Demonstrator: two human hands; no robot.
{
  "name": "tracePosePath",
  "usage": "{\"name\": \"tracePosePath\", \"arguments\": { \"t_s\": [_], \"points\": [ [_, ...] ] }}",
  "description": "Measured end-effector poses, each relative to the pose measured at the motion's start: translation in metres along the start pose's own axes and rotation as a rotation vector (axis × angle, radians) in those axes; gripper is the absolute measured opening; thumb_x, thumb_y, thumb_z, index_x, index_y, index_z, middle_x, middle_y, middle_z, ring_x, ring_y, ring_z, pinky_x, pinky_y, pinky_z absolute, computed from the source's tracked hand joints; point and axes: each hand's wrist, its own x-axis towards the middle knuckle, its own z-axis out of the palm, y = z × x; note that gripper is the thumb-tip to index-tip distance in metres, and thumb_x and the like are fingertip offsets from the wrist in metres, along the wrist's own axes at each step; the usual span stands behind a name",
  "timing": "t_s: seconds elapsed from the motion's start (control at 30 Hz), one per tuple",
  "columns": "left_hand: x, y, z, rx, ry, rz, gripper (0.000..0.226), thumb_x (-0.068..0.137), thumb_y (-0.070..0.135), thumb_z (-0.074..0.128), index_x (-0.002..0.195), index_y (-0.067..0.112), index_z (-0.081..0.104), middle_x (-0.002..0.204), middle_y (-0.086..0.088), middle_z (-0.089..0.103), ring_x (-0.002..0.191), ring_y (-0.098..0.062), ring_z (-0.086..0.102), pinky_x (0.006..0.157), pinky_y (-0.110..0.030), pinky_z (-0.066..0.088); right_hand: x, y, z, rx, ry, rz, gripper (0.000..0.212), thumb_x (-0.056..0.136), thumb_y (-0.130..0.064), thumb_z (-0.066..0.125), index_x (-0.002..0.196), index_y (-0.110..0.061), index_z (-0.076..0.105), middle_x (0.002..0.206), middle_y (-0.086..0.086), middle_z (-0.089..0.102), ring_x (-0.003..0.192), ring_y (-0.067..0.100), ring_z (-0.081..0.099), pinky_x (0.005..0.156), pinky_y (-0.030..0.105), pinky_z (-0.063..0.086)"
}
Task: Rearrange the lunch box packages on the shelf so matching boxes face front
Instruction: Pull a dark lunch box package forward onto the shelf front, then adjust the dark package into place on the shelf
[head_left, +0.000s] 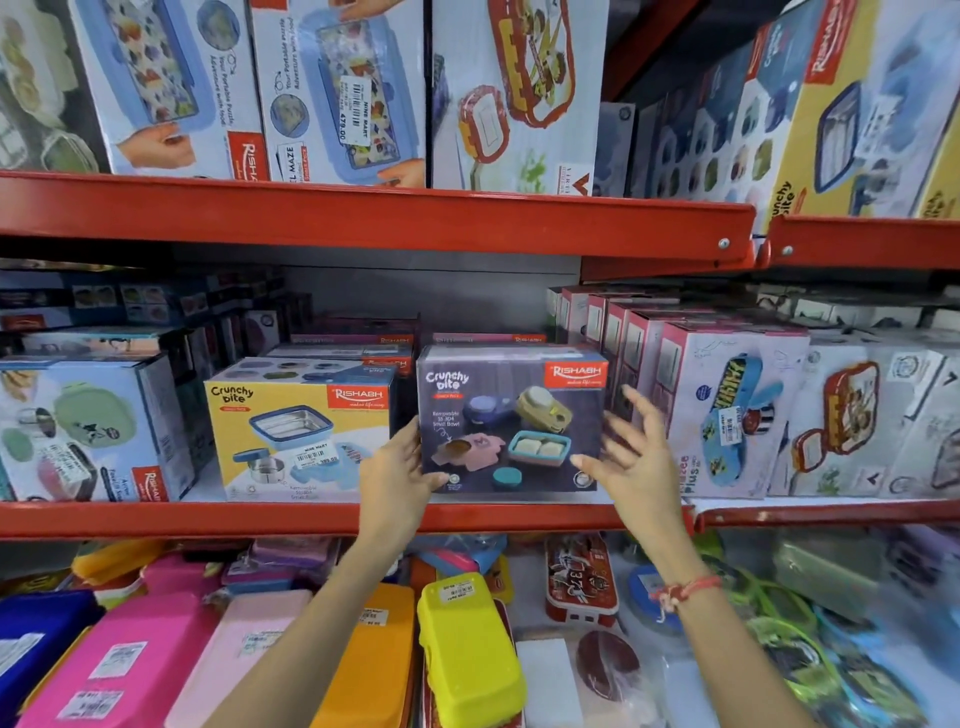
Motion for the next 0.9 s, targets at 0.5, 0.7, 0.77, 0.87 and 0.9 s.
{"name": "tracePosePath", "arguments": {
  "t_s": [0.5,0.7,0.77,0.87,0.9],
  "points": [
    [0.026,-0.044,0.016,0.221,0.087,-0.037,0.067,0.078,-0.013,0.063,0.138,0.008,0.044,0.127,-0.014,0.064,0.120,-0.024,0.058,0.098,-0.034,0.049,0.008,0.039,0.017,-0.171,0.005,0.049,0.072,0.076,0.006,0.074,0.140,-0.009,0.045,0.134,0.014,0.059,0.121,0.022,0.058,0.097,0.028,0.049],
    [0.021,-0.041,0.016,0.346,0.061,-0.041,0.067,0.082,-0.003,0.064,0.143,0.007,0.037,0.127,-0.018,0.063,0.119,-0.029,0.059,0.098,-0.041,0.050,0.002,0.035,0.016,-0.431,0.116,-0.080,0.073,0.075,-0.007,0.079,0.140,-0.013,0.045,0.141,0.011,0.051,0.130,0.024,0.048,0.106,0.040,0.044],
    [0.012,-0.031,0.010,0.395,0.069,-0.005,0.061,0.086,0.006,0.064,0.142,0.005,0.038,0.121,-0.020,0.066,0.112,-0.032,0.062,0.094,-0.043,0.052,-0.008,0.028,0.024,-0.520,0.236,-0.202,0.063,0.077,-0.010,0.076,0.134,-0.011,0.049,0.134,0.012,0.050,0.124,0.024,0.048,0.103,0.028,0.041],
    [0.015,-0.031,-0.065,0.468,0.164,0.157,0.040,0.090,0.019,0.060,0.127,0.005,0.057,0.110,-0.011,0.073,0.099,-0.021,0.069,0.086,-0.033,0.056,-0.013,-0.012,0.103,-0.423,0.293,-0.429,0.036,0.081,-0.004,0.069,0.116,-0.009,0.062,0.111,0.008,0.058,0.097,0.020,0.060,0.084,0.013,0.047],
    [0.013,-0.024,-0.073,0.485,0.192,0.215,0.032,0.090,0.022,0.059,0.118,0.007,0.064,0.101,-0.007,0.075,0.088,-0.014,0.070,0.079,-0.024,0.056,-0.013,-0.023,0.112,-0.392,0.257,-0.460,0.028,0.083,-0.003,0.068,0.109,-0.010,0.065,0.104,0.005,0.061,0.088,0.018,0.063,0.077,0.015,0.051]
  ]
}}
